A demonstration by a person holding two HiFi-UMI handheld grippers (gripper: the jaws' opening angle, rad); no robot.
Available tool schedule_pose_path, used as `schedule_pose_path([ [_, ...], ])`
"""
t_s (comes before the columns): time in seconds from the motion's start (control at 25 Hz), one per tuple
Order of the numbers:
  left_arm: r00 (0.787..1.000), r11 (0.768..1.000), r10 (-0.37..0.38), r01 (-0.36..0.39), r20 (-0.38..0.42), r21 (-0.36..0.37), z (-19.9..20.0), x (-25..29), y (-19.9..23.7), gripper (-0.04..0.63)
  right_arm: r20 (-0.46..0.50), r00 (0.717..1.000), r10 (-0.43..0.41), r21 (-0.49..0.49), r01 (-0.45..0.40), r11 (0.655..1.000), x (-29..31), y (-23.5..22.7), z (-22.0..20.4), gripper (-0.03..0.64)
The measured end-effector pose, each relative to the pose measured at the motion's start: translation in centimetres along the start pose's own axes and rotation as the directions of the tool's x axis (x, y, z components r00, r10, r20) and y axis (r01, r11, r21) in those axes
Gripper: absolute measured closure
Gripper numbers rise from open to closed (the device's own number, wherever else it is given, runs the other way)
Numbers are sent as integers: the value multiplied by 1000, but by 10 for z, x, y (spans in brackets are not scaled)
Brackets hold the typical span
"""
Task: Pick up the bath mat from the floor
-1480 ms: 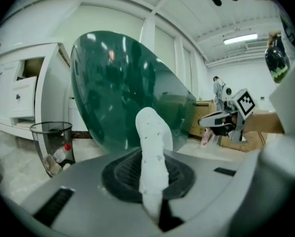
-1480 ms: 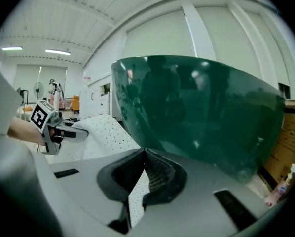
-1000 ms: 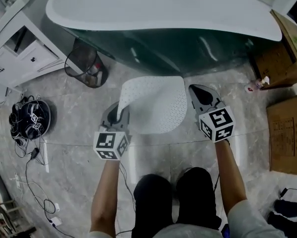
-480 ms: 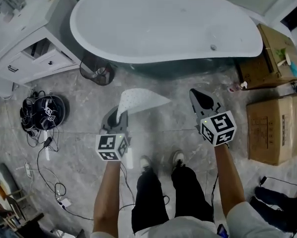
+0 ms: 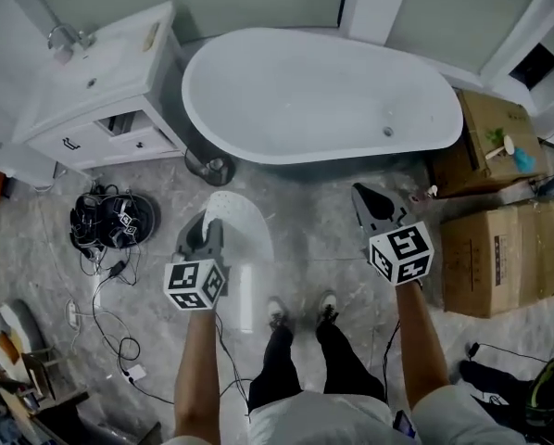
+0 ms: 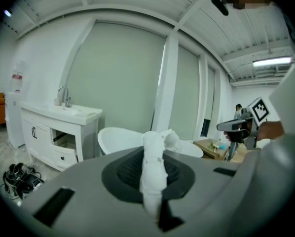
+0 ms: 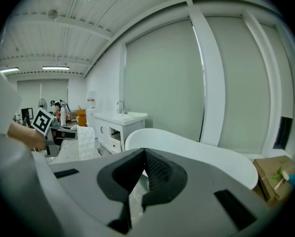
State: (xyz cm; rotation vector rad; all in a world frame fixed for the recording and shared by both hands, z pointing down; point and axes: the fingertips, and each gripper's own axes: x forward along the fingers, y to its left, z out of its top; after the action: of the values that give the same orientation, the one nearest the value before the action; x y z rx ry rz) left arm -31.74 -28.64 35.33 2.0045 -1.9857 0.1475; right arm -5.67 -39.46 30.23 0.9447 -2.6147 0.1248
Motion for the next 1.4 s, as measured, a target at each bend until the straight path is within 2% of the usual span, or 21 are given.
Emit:
schedule_pose_path([
  [0.16,998,1000,8,-8,66,-3,71,-34,-1,560,49,999,-8,-66,12,998,-28,7,71,604],
  [0.28,994,999,-6,3,109,32,117,-53,-18,560,84,996,-21,-94,28,995,-51,6,113,604],
  [0.44,986,995,-33,17,166,95,171,-73,-44,560,122,992,-43,-135,60,989,-80,1,157,604],
  [0.6,973,993,-51,25,226,118,220,-88,-61,560,165,985,-54,-180,84,980,-102,-4,193,604],
  [0.72,968,991,-53,22,245,128,251,-97,-68,560,211,975,-65,-163,101,981,-118,-9,217,604],
  [0.88,961,991,-66,31,270,131,280,-109,-78,560,261,962,-76,-144,116,983,-135,-15,243,604],
  [1.0,955,986,-84,39,286,160,295,-118,-84,560,277,959,-65,-163,113,980,-144,-13,255,604],
  [1.4,954,961,-108,27,281,276,312,-124,-98,560,319,946,-60,-215,134,967,-148,-3,269,604],
])
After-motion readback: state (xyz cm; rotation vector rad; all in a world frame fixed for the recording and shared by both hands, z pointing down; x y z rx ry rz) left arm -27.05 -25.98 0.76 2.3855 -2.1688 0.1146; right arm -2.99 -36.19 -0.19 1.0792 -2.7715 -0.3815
